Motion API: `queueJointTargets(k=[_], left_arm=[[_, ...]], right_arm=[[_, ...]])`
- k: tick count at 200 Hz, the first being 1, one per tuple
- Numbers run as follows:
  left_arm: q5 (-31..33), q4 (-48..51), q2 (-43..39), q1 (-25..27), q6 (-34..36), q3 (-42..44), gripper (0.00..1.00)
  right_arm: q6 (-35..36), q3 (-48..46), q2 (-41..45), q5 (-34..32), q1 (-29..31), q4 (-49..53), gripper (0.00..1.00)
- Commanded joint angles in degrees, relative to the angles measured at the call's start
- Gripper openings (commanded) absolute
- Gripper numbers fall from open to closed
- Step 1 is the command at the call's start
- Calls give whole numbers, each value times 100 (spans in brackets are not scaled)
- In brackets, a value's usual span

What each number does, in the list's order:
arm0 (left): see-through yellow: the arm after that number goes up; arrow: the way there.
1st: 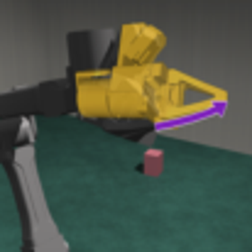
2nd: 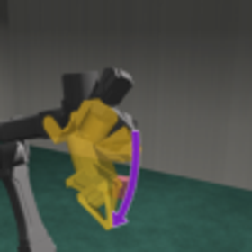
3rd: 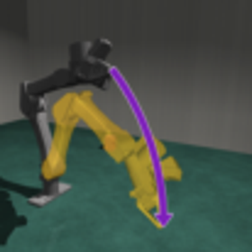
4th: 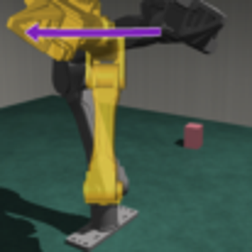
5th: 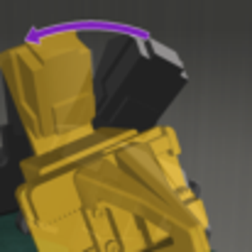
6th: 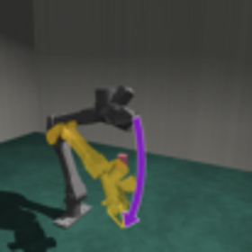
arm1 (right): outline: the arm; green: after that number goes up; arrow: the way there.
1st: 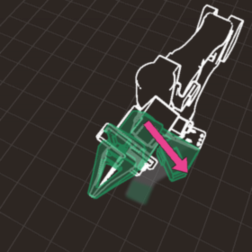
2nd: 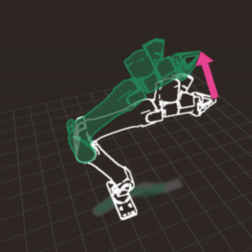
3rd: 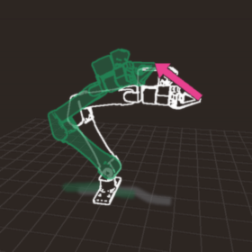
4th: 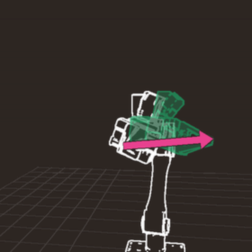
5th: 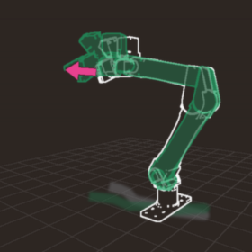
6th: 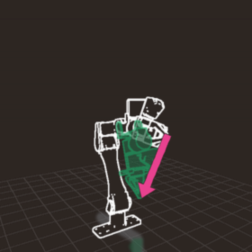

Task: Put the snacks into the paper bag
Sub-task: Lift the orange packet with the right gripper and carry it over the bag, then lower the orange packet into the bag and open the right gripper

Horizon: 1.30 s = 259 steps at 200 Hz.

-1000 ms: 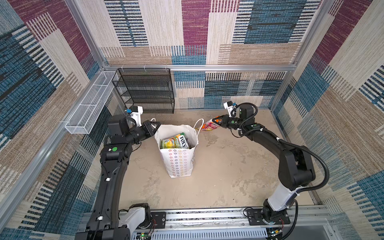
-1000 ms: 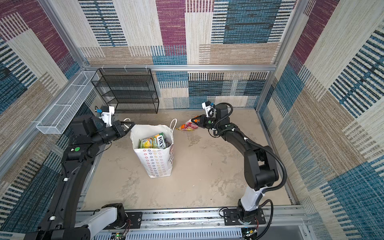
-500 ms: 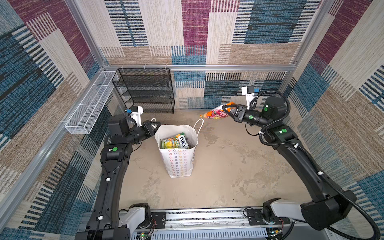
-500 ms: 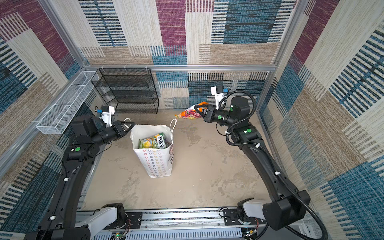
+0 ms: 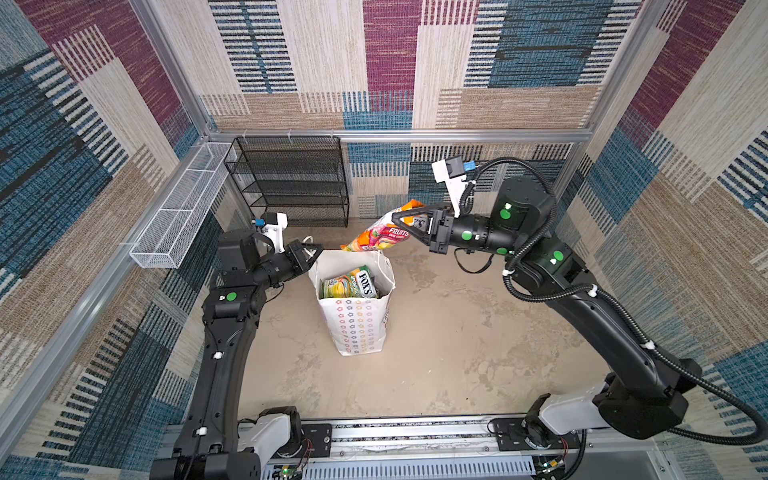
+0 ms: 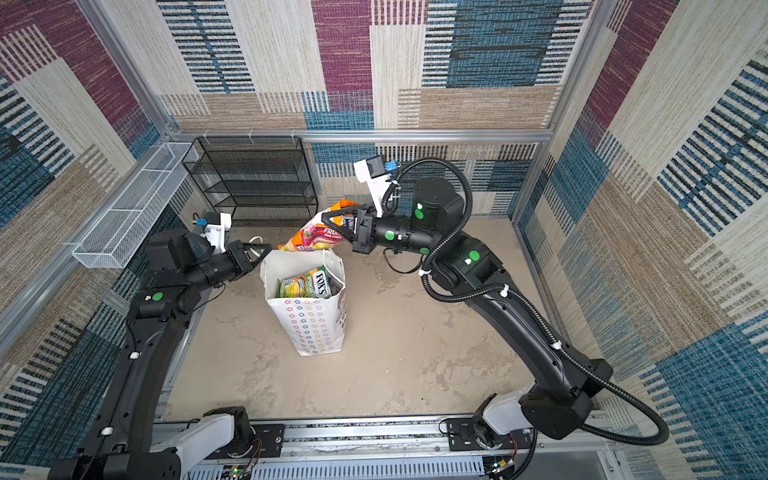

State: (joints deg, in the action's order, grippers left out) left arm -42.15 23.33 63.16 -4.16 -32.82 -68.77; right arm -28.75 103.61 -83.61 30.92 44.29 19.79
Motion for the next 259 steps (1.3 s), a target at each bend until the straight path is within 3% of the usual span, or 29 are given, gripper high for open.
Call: queueJointTargets(k=[1, 45, 119, 259], left_arm=[[-78, -288, 13, -1, -58, -3, 6], [-92, -305, 33, -6, -63, 3, 5], [-89, -294, 22, -5, -55, -2, 5], [-91, -285, 30, -6, -58, -10, 5]], right_arm=[[144, 130, -324, -334, 339, 149, 0], [271, 407, -864, -443, 888, 235, 0], [533, 1910, -1440, -680, 1335, 813, 0], [817, 1423, -1709, -2408, 1327, 1855, 0]])
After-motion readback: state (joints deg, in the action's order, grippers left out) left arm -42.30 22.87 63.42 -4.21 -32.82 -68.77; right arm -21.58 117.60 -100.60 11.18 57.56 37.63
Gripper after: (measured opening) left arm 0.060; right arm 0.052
